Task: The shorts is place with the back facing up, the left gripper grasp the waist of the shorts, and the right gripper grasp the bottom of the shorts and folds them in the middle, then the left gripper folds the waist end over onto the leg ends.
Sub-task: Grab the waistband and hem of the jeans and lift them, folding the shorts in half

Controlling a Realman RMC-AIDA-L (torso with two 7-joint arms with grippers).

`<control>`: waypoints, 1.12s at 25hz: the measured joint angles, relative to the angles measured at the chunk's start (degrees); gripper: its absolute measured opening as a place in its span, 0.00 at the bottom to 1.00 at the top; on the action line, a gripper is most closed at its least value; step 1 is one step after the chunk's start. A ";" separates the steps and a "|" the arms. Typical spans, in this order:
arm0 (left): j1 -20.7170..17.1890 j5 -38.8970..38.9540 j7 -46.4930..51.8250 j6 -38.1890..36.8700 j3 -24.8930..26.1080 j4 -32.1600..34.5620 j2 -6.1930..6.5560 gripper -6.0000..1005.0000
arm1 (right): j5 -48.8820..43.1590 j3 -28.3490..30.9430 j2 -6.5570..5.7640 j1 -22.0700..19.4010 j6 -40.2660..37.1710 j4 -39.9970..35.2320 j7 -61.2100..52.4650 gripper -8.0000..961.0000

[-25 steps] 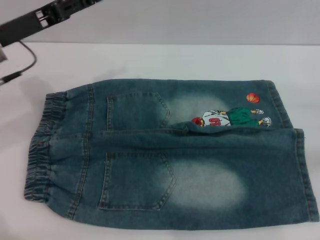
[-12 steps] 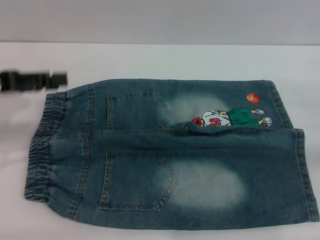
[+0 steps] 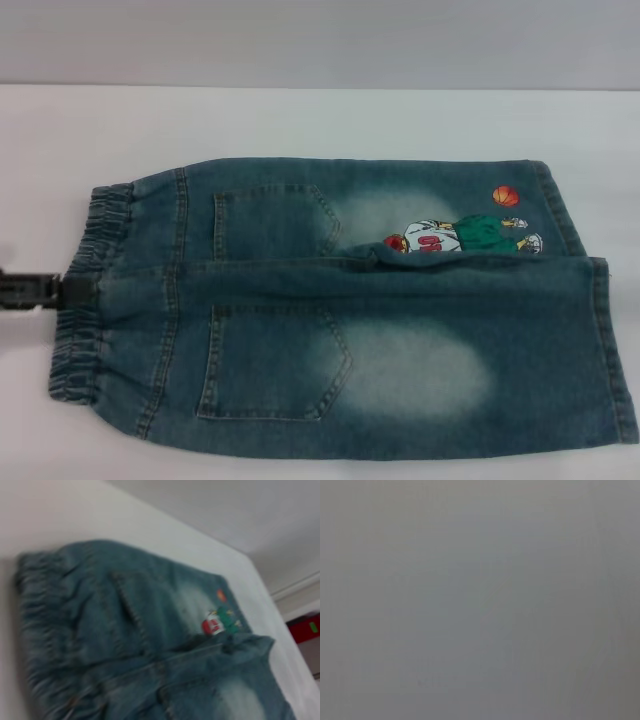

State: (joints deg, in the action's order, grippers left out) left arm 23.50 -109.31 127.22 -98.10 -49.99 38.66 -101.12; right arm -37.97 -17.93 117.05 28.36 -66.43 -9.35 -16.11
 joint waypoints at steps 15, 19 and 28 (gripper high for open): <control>-3.16 -11.25 0.68 0.92 4.41 -0.78 -0.56 0.81 | -0.20 -0.06 -0.16 1.06 -0.01 0.30 0.02 0.60; -3.02 -13.56 0.70 2.56 4.44 -0.78 -1.27 0.81 | -0.34 -0.13 -0.05 1.09 -0.01 0.30 0.02 0.60; -2.73 -16.88 0.83 6.20 4.63 -3.52 -1.13 0.81 | -0.43 -0.49 0.17 1.01 -0.01 0.30 0.03 0.60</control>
State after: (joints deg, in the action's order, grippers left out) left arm 20.78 -126.18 128.05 -91.91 -45.36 35.13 -102.25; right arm -38.40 -18.41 117.22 29.37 -66.45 -9.05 -16.08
